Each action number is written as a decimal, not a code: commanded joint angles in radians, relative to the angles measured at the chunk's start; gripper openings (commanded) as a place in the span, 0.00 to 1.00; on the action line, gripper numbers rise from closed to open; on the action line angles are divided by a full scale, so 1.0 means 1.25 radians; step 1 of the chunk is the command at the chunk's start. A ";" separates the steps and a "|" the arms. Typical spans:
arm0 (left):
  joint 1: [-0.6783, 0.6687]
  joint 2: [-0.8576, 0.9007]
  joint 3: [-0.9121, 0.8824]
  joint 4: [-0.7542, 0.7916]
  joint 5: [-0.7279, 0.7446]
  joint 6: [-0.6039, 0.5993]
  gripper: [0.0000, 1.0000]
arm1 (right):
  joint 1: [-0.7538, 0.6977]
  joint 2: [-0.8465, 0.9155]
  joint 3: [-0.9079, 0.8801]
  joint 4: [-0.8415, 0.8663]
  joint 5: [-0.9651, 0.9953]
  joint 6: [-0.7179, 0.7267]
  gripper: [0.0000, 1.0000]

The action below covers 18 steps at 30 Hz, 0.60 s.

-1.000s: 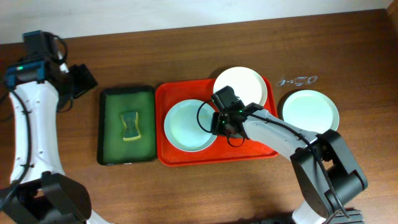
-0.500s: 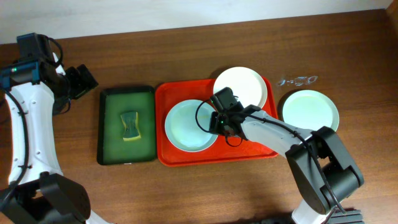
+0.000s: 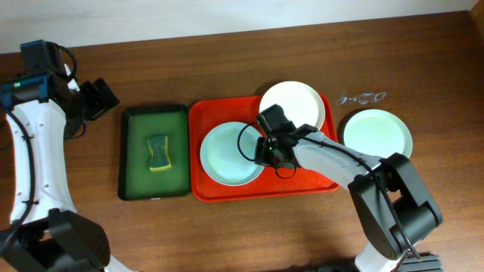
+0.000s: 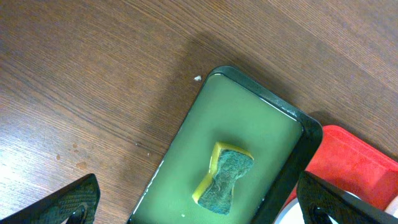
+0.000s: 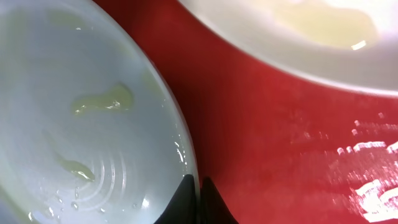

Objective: Clean dirty plates on tray and stack at the side
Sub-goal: 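Lift the light blue plate off the red tray with right gripper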

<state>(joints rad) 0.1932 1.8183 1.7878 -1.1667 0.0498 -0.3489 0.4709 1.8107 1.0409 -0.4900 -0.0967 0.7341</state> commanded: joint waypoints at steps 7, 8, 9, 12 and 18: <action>0.002 -0.013 0.011 -0.001 0.009 -0.002 0.99 | -0.002 -0.031 0.105 -0.113 -0.001 -0.019 0.04; 0.002 -0.013 0.011 -0.001 0.009 -0.002 0.99 | -0.002 -0.031 0.114 -0.121 -0.001 -0.022 0.04; 0.002 -0.013 0.011 -0.001 0.009 -0.002 0.99 | -0.002 -0.031 0.120 -0.128 -0.001 -0.024 0.04; 0.002 -0.013 0.011 -0.001 0.009 -0.002 0.99 | -0.002 -0.031 0.150 -0.156 -0.001 -0.037 0.04; 0.002 -0.013 0.011 -0.001 0.009 -0.002 0.99 | -0.002 -0.031 0.201 -0.207 -0.001 -0.040 0.04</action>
<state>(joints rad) 0.1932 1.8183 1.7882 -1.1667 0.0498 -0.3485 0.4709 1.7981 1.2427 -0.7296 -0.0982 0.6952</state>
